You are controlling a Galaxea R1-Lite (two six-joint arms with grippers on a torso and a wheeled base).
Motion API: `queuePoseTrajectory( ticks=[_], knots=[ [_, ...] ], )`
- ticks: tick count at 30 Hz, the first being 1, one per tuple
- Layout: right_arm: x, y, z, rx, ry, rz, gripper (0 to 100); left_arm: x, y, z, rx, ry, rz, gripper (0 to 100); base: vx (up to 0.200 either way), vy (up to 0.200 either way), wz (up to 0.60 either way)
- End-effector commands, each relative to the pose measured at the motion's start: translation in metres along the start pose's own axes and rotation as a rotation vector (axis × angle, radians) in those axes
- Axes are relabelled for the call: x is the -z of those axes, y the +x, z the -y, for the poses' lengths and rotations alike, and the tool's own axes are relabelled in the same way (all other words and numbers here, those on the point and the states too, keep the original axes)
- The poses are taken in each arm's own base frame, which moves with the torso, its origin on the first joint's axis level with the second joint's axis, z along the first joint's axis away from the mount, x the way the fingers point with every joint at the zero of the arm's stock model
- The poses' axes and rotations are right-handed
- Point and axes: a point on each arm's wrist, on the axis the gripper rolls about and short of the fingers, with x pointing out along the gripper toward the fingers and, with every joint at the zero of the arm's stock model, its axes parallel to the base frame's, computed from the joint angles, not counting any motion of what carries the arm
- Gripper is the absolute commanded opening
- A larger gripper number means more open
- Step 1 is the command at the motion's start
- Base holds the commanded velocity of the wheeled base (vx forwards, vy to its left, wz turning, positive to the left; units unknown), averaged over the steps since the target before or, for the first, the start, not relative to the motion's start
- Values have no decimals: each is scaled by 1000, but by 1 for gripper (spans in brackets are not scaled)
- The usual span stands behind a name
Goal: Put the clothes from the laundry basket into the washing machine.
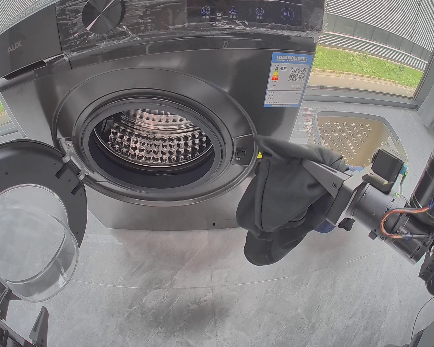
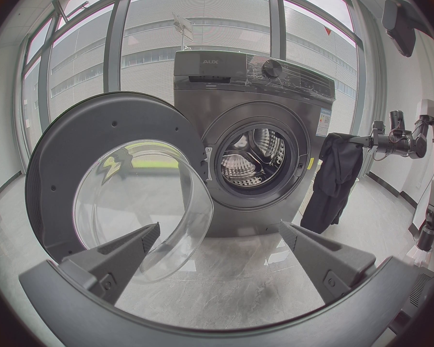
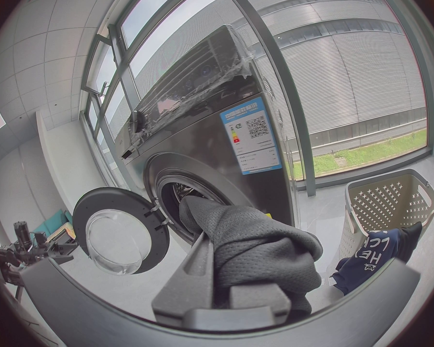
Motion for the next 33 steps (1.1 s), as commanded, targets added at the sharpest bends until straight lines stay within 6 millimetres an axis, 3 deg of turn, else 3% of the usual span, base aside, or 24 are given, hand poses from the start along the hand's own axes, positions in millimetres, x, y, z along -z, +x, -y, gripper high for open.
queuePoseTrajectory(
  ticks=[1, 13, 19, 27, 33],
  knots=[
    [-3, 7, 11, 11, 26, 8, 0, 5, 0, 0, 0, -1, 0, 100, 0, 0, 0],
    [-3, 10, 8, -64, 80, -1, 0, 5, 0, 0, 0, -1, 0, 100, 0, 0, 0],
    [-6, 15, 21, -15, 72, 11, 0, 5, 0, 0, 0, -1, 0, 100, 0, 0, 0],
    [-19, 21, 25, -10, 68, 64, 0, 5, 0, 0, 0, -1, 0, 100, 0, 0, 0],
    [-16, 21, 25, -9, 69, 52, 0, 5, 0, 0, 0, -1, 0, 100, 0, 0, 0]
  ],
)
